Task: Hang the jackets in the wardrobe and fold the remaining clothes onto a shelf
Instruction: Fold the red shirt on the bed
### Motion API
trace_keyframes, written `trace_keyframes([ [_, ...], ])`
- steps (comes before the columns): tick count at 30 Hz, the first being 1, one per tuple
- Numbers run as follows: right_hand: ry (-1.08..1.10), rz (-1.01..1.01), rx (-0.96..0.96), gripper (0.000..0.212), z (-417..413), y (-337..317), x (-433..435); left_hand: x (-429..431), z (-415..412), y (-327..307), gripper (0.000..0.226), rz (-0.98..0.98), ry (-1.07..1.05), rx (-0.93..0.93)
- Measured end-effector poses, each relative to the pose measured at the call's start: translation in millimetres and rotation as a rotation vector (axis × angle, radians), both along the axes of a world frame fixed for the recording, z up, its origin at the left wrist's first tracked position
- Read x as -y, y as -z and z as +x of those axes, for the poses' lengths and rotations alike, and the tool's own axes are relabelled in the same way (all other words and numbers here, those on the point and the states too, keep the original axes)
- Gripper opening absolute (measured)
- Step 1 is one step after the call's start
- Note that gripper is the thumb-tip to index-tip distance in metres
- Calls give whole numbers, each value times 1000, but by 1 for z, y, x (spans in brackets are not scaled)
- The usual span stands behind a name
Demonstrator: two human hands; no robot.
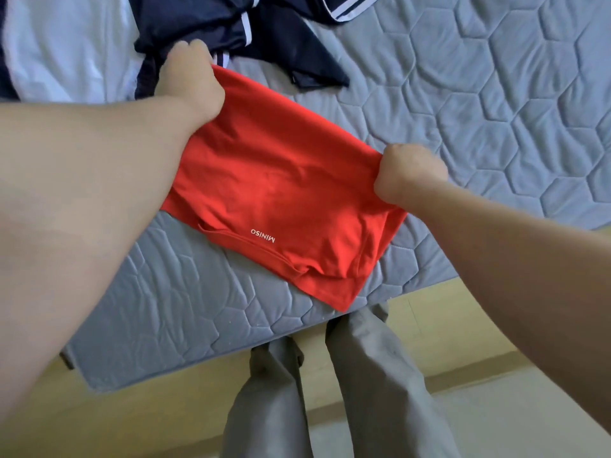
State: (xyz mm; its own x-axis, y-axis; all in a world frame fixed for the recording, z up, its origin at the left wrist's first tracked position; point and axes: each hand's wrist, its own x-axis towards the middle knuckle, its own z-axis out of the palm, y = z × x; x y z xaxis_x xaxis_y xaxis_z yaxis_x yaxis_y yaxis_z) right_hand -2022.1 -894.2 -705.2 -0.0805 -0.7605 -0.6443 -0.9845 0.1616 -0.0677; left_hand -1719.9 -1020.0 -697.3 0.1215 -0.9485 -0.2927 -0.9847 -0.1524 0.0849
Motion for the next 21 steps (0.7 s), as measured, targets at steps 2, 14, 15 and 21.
trace_keyframes([
  [2,-112,5,38,31,16,-17,-24,-16,9,-7,33,-96,-126,-78],
  [14,-388,381,150,34,130,-13,-173,-166,77,20,28,-356,-1102,-459],
  [15,-391,399,144,34,135,-8,-176,-170,82,27,28,-347,-1104,-460],
  [21,-414,483,159,34,138,12,-181,-180,97,50,36,-46,-845,-163],
])
